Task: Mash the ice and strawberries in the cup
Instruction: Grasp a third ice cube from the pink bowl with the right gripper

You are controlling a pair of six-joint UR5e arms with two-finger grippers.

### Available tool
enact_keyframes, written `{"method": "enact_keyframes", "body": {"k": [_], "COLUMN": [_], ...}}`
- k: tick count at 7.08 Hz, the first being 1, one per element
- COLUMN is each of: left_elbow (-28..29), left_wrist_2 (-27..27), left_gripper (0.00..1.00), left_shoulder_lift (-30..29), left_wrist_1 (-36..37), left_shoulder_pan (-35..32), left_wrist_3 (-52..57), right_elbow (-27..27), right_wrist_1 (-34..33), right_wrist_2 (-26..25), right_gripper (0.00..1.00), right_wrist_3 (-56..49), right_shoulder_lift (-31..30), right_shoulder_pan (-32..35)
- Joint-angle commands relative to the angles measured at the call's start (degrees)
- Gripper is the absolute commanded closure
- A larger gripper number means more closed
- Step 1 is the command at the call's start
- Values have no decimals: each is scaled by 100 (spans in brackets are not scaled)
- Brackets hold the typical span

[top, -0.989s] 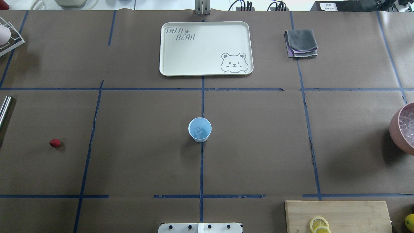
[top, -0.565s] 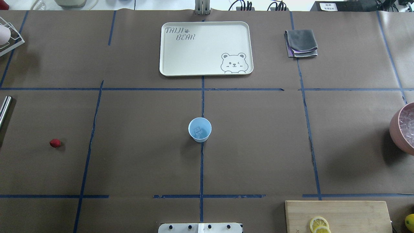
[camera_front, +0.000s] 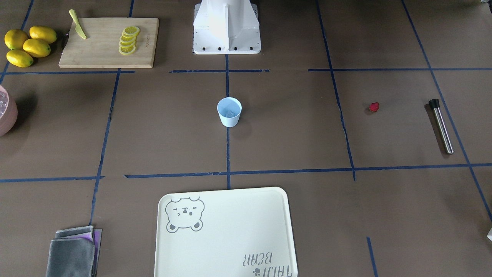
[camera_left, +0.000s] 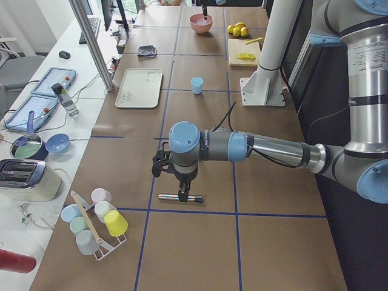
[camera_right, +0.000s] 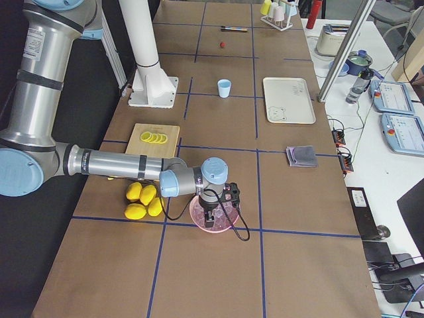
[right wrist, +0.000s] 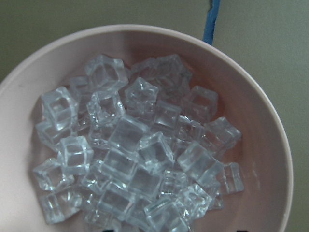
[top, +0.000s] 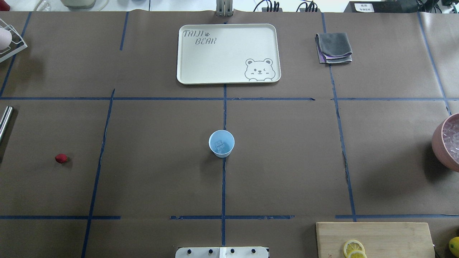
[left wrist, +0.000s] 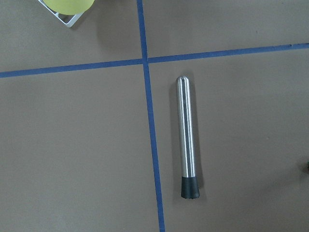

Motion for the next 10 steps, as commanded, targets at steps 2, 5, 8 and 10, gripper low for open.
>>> {"method": "enact_keyframes", "body": {"k": [2,5,8,10], "left_elbow": [-8,-8,-17,-17], "left_wrist_2": [7,-2,-2,7], "left_gripper": [0,0,0,0], "left_shoulder_lift": [0,0,0,0], "left_wrist_1": [0,0,0,0], "left_shoulder_pan": [-3,-3,-3,-3], "left_wrist_3": [0,0,0,0], "right_elbow": [-20,-90,-100,-100], "right_wrist_1": [-1,-1,-1,-1], "right_wrist_2": [4,12,12,4], "right_gripper": [15,18,24,47], "right_wrist_3": [6,-2,6,6], "right_shoulder_lift": [49,49,49,49], "right_shoulder_pan": [-92,-154,-189,-198]}}
